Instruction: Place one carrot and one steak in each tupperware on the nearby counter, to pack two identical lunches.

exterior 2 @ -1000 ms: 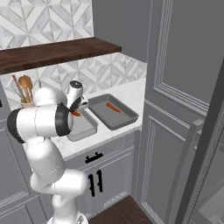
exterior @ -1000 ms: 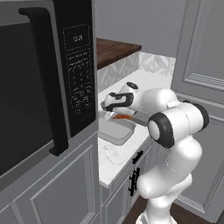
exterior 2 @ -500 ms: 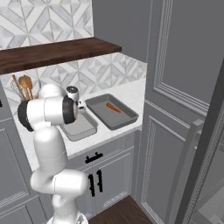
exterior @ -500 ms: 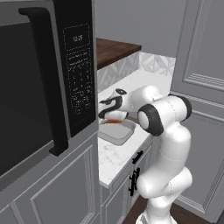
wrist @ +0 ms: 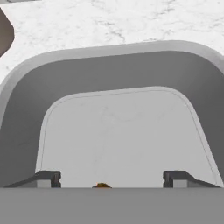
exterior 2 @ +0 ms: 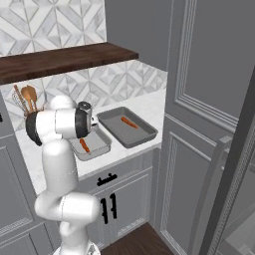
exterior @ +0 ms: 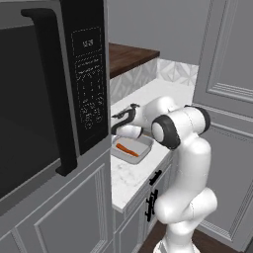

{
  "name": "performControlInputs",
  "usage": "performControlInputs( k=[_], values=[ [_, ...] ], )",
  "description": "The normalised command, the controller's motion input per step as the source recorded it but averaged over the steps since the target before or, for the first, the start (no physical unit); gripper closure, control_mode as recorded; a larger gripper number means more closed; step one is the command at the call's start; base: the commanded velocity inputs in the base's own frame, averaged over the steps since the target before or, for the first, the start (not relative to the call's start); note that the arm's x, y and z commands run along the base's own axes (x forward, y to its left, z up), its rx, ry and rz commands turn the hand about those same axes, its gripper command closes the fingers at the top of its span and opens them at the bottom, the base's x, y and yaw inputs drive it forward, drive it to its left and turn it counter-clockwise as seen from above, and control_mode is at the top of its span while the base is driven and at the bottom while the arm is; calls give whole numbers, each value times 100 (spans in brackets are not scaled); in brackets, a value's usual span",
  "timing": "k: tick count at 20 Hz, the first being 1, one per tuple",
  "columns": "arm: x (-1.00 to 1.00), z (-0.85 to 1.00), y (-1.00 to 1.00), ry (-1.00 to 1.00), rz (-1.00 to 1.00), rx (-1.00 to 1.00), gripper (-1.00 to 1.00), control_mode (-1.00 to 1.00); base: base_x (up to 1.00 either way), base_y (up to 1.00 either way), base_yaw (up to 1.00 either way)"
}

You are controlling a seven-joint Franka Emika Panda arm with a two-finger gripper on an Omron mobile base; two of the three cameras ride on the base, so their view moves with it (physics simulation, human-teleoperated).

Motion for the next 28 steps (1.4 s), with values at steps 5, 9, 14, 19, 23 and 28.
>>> performControlInputs(
  k=[5, 9, 14, 19, 23, 28],
  values=[
    [-16, 93, -14, 0, 1, 0, -100, -100, 0, 0, 0],
    [-94, 64, -51, 0, 0, -8, -100, -100, 0, 0, 0],
    [-100, 49, -62, 0, 0, 0, -100, -100, 0, 0, 0],
    [-100, 36, -54, -2, -5, -1, -100, -100, 0, 0, 0],
    [-95, 66, -11, 1, -37, 5, -100, -100, 0, 0, 0],
    [-95, 61, -1, 7, -47, 8, -100, -100, 0, 0, 0]
  ],
)
